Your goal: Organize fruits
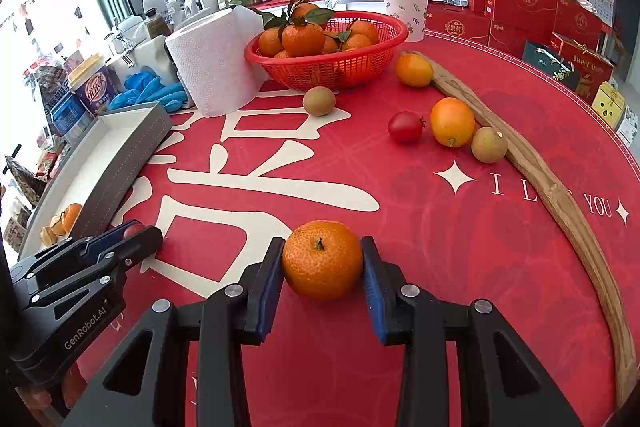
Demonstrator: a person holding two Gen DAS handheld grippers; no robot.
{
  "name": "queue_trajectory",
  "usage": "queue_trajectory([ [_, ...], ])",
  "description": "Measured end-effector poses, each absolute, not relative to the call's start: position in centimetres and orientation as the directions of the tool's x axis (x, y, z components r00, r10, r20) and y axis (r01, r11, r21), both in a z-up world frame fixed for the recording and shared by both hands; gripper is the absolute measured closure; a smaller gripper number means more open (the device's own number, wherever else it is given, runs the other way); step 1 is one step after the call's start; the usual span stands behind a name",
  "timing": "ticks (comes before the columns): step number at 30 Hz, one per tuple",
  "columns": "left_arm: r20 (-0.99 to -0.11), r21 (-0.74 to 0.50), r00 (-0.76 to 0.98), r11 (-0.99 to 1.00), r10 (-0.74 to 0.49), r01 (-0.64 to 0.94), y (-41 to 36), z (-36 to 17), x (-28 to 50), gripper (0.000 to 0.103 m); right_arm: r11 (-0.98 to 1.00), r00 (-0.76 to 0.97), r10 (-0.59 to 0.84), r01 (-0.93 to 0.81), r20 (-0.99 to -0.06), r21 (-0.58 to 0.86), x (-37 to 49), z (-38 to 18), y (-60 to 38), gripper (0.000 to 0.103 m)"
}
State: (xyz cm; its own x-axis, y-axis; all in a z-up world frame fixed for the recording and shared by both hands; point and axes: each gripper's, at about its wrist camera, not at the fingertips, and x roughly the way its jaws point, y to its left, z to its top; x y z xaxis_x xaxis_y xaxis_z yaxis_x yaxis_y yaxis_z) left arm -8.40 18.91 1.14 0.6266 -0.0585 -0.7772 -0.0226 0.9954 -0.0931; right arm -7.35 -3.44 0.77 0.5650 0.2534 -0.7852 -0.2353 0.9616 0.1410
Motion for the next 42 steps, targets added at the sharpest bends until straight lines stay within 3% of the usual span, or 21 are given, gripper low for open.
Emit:
queue_trajectory([
  [42,-0.776,-0.104,0.627,0.994,-0.068,-0.022,18.99,1.13,-8.50,0.079,0.963,0.576,0.246,-0.234,-0.780,0.131,-7.51,0.76,-3.45,0.065],
])
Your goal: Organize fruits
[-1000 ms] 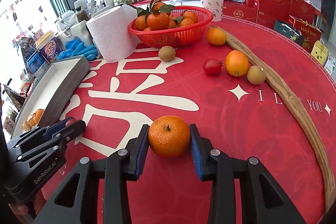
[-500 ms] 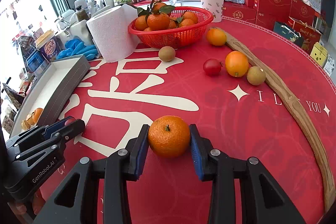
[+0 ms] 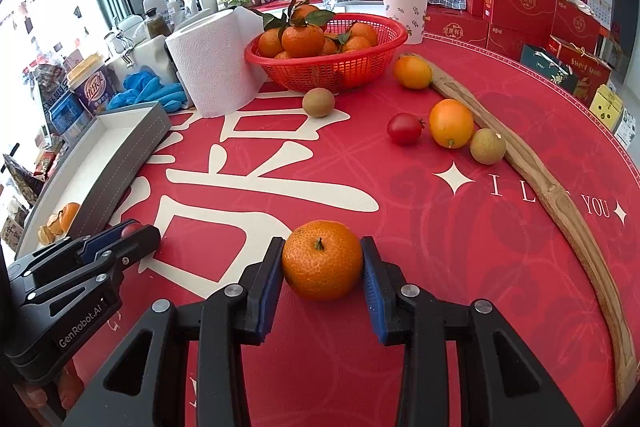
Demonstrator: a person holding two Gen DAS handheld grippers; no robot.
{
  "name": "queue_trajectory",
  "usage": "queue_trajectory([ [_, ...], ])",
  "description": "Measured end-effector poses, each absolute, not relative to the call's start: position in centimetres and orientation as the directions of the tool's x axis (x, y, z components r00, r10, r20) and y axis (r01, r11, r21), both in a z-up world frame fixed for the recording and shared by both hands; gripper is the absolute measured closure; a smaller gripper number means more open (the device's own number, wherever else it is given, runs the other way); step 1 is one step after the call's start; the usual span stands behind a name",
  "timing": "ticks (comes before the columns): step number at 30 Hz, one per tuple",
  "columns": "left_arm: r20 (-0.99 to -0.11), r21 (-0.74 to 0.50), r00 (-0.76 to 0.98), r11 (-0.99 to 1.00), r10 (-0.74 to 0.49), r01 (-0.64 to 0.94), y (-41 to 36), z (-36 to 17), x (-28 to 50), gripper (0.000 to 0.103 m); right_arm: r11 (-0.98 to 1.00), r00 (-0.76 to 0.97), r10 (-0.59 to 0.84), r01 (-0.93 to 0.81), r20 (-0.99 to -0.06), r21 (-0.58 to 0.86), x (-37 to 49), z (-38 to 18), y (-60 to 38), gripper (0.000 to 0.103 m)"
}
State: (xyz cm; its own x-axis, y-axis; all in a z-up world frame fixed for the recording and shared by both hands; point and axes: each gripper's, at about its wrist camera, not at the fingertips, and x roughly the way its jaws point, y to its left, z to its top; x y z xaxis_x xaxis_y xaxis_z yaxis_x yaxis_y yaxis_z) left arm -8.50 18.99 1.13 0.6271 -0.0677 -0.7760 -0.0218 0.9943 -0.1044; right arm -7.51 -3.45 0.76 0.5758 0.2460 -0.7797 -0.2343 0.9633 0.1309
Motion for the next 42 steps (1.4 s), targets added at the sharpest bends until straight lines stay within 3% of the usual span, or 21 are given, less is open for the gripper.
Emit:
queue_trajectory([
  [36,-0.771,-0.134,0.630,0.991,-0.099,-0.008,19.2,1.1,-8.5,0.080,0.965,0.585,0.237,-0.232,-0.776,0.120,-7.5,0.8,-3.2,0.065],
  [42,-0.731,-0.205,0.664,0.979,-0.157,0.005,20.5,2.5,-9.4,0.080,0.947,0.535,0.319,-0.213,-0.782,0.240,-6.9,1.0,-4.2,0.065],
])
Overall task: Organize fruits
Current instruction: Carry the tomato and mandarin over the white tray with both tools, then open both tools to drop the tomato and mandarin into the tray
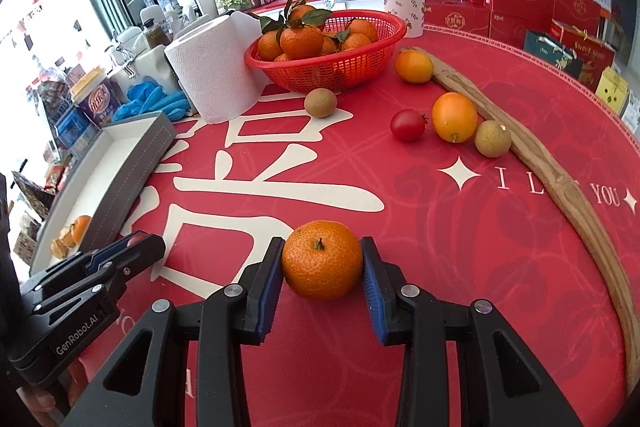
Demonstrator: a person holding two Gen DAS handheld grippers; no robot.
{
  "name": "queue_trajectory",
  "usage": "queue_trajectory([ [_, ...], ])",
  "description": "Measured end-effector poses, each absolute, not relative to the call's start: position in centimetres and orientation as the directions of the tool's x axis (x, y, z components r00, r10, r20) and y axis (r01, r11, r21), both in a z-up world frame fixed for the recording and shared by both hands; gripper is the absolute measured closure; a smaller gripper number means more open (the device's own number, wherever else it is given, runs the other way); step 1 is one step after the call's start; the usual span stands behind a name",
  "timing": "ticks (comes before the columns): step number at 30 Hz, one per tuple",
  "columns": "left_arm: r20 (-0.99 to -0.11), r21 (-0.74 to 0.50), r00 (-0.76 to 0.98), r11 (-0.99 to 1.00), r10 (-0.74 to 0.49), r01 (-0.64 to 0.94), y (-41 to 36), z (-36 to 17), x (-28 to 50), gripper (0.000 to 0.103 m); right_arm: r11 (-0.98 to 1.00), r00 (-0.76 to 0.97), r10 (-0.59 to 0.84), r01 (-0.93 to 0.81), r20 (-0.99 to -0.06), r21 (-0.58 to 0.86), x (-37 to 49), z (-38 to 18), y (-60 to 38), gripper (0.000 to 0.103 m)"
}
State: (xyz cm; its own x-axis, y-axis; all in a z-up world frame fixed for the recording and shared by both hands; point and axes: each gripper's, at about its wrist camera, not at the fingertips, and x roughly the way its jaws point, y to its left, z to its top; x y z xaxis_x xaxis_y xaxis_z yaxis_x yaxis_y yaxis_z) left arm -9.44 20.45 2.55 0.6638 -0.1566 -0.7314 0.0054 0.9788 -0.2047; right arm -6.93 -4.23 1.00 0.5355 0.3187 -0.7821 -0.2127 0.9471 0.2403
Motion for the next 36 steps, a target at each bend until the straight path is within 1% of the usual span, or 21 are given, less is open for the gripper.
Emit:
queue_trajectory([
  [4,-0.693,-0.208,0.706,0.978,-0.144,-0.005,21.6,4.4,-9.9,0.080,0.952,0.542,0.303,-0.220,-0.784,0.215,-6.9,1.9,-3.5,0.065],
  [8,-0.672,-0.223,0.730,0.974,-0.127,-0.037,23.6,5.4,-10.1,0.080,0.939,0.543,0.330,-0.269,-0.772,0.213,-6.7,3.6,-1.1,0.065],
  [11,-0.665,-0.233,0.742,0.968,-0.088,-0.094,25.9,5.8,-10.4,0.080,0.923,0.534,0.363,-0.319,-0.764,0.216,-6.3,4.6,1.7,0.065],
  [16,-0.673,-0.278,0.739,0.934,-0.023,-0.224,30.6,5.6,-10.8,0.080,0.880,0.473,0.438,-0.399,-0.765,0.257,-5.4,4.7,7.2,0.065],
  [20,-0.695,-0.290,0.718,0.899,0.037,-0.328,33.4,4.9,-11.0,0.080,0.846,0.427,0.481,-0.454,-0.766,0.279,-4.8,4.6,11.5,0.065],
  [25,-0.720,-0.302,0.692,0.872,0.057,-0.385,34.8,3.9,-10.9,0.079,0.822,0.402,0.494,-0.504,-0.771,0.264,-4.3,4.6,15.7,0.065],
  [26,-0.723,-0.309,0.689,0.867,0.052,-0.391,35.0,3.8,-11.0,0.078,0.819,0.399,0.496,-0.511,-0.771,0.263,-4.1,4.5,16.3,0.065],
  [28,-0.729,-0.318,0.682,0.855,0.055,-0.409,35.3,3.7,-11.1,0.071,0.811,0.390,0.504,-0.521,-0.771,0.267,-4.0,4.5,17.0,0.065],
  [29,-0.731,-0.325,0.680,0.849,0.054,-0.417,35.5,3.6,-11.1,0.059,0.806,0.385,0.511,-0.524,-0.769,0.274,-3.8,4.3,17.3,0.065],
  [30,-0.734,-0.334,0.677,0.842,0.050,-0.424,35.6,3.5,-11.2,0.043,0.803,0.380,0.519,-0.524,-0.765,0.285,-3.6,4.3,17.4,0.065],
  [32,-0.738,-0.347,0.673,0.827,0.049,-0.442,36.0,3.4,-11.4,0.030,0.795,0.369,0.538,-0.522,-0.758,0.310,-3.1,4.2,17.5,0.065],
  [33,-0.735,-0.354,0.676,0.822,0.050,-0.446,36.1,3.4,-11.5,0.025,0.790,0.365,0.547,-0.522,-0.753,0.321,-3.0,4.3,17.5,0.065],
  [34,-0.731,-0.359,0.680,0.818,0.053,-0.450,36.2,3.5,-11.6,0.024,0.787,0.365,0.553,-0.524,-0.749,0.326,-2.9,4.4,17.4,0.064],
  [35,-0.725,-0.363,0.686,0.814,0.059,-0.454,36.2,3.6,-11.7,0.022,0.784,0.369,0.555,-0.531,-0.745,0.321,-2.8,4.7,17.4,0.060],
  [36,-0.721,-0.361,0.690,0.812,0.069,-0.459,36.1,3.7,-11.8,0.022,0.784,0.379,0.555,-0.537,-0.741,0.312,-2.9,4.9,17.4,0.043],
])
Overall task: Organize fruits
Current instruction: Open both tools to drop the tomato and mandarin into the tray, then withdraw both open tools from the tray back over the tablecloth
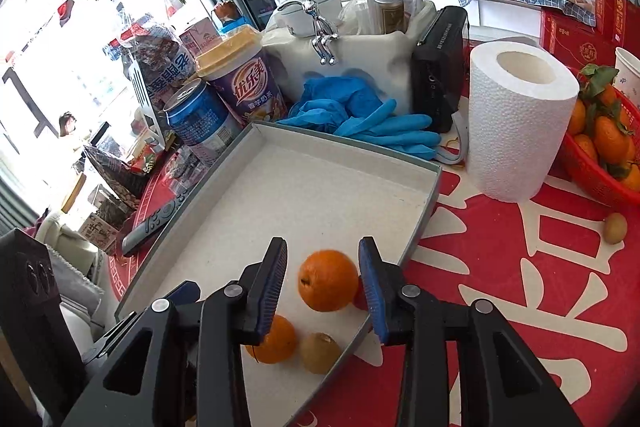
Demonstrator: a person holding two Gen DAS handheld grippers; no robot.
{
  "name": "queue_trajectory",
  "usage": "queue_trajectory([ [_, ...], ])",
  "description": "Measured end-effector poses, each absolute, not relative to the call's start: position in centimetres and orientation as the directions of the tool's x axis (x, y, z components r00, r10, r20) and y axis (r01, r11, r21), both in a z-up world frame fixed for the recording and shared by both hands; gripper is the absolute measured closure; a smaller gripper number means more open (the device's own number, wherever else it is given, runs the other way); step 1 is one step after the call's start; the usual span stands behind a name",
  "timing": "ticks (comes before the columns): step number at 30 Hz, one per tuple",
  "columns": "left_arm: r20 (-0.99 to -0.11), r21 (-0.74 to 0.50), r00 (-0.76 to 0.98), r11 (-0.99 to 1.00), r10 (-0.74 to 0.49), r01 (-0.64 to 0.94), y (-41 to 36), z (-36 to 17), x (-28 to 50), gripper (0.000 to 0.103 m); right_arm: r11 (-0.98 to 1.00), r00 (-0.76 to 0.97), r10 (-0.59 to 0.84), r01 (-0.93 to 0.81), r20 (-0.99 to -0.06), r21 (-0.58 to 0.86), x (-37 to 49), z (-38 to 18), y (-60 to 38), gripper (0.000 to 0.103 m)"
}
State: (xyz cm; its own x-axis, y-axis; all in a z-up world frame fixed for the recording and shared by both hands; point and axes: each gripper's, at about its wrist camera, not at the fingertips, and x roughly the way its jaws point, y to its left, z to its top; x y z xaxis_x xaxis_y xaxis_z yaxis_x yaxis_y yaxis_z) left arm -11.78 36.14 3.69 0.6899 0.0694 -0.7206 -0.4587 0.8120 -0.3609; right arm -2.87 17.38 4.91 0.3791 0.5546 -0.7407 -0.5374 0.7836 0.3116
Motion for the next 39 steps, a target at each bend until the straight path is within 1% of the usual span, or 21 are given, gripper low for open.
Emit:
queue_trajectory([
  [1,-0.718,-0.353,0.691,0.813,0.081,-0.463,36.1,3.8,-11.8,0.021,0.785,0.395,0.554,-0.541,-0.733,0.302,-3.0,5.2,17.2,0.034],
  [2,-0.716,-0.343,0.692,0.818,0.091,-0.462,35.9,3.9,-11.8,0.021,0.787,0.414,0.554,-0.543,-0.722,0.293,-3.2,5.6,16.9,0.017],
  [3,-0.712,-0.333,0.695,0.824,0.098,-0.458,35.7,4.1,-11.8,0.021,0.789,0.429,0.555,-0.543,-0.713,0.288,-3.3,5.9,16.7,0.008],
  [5,-0.703,-0.317,0.703,0.839,0.106,-0.443,35.1,4.4,-11.7,0.020,0.804,0.455,0.542,-0.525,-0.707,0.279,-3.4,6.4,15.8,0.002],
  [10,-0.668,-0.303,0.740,0.877,0.084,-0.373,33.3,5.3,-11.8,0.020,0.885,0.524,0.442,-0.389,-0.728,0.257,-3.0,6.4,11.0,0.001],
  [15,-0.630,-0.281,0.774,0.913,0.058,-0.297,31.0,6.2,-11.8,0.019,0.973,0.578,0.209,-0.204,-0.789,0.108,-2.0,4.6,4.2,0.001],
  [18,-0.625,-0.275,0.780,0.928,0.025,-0.250,29.5,6.3,-11.6,0.019,0.993,0.580,0.108,-0.093,-0.807,0.067,-0.6,3.4,-0.1,0.001],
  [22,-0.636,-0.229,0.772,0.953,0.008,-0.198,27.3,6.0,-11.3,0.019,1.000,0.587,0.023,-0.005,-0.809,0.025,1.4,2.5,-3.8,0.001],
  [28,-0.653,-0.183,0.757,0.971,-0.001,-0.157,25.4,5.4,-10.8,0.019,0.999,0.621,-0.040,0.026,-0.783,-0.030,4.2,2.0,-5.5,0.002],
  [30,-0.659,-0.177,0.752,0.973,-0.004,-0.150,25.1,5.2,-10.6,0.019,0.999,0.628,-0.045,0.008,-0.777,-0.051,4.7,1.7,-5.3,0.003],
  [31,-0.663,-0.176,0.749,0.973,-0.006,-0.148,25.0,5.1,-10.5,0.019,0.997,0.629,-0.059,0.002,-0.775,-0.075,4.9,1.5,-5.0,0.006],
  [33,-0.669,-0.176,0.743,0.974,-0.011,-0.144,24.9,4.9,-10.4,0.019,0.995,0.601,-0.061,-0.022,-0.797,-0.092,5.2,0.8,-4.5,0.043],
  [35,-0.672,-0.172,0.740,0.975,-0.012,-0.140,24.7,4.8,-10.4,0.019,0.999,0.586,-0.004,-0.037,-0.810,-0.031,4.5,0.3,-4.5,0.045],
  [39,-0.676,-0.161,0.737,0.979,-0.015,-0.128,24.3,4.6,-10.4,0.019,0.996,0.566,0.038,-0.084,-0.823,-0.012,2.2,0.4,-3.9,0.045],
])
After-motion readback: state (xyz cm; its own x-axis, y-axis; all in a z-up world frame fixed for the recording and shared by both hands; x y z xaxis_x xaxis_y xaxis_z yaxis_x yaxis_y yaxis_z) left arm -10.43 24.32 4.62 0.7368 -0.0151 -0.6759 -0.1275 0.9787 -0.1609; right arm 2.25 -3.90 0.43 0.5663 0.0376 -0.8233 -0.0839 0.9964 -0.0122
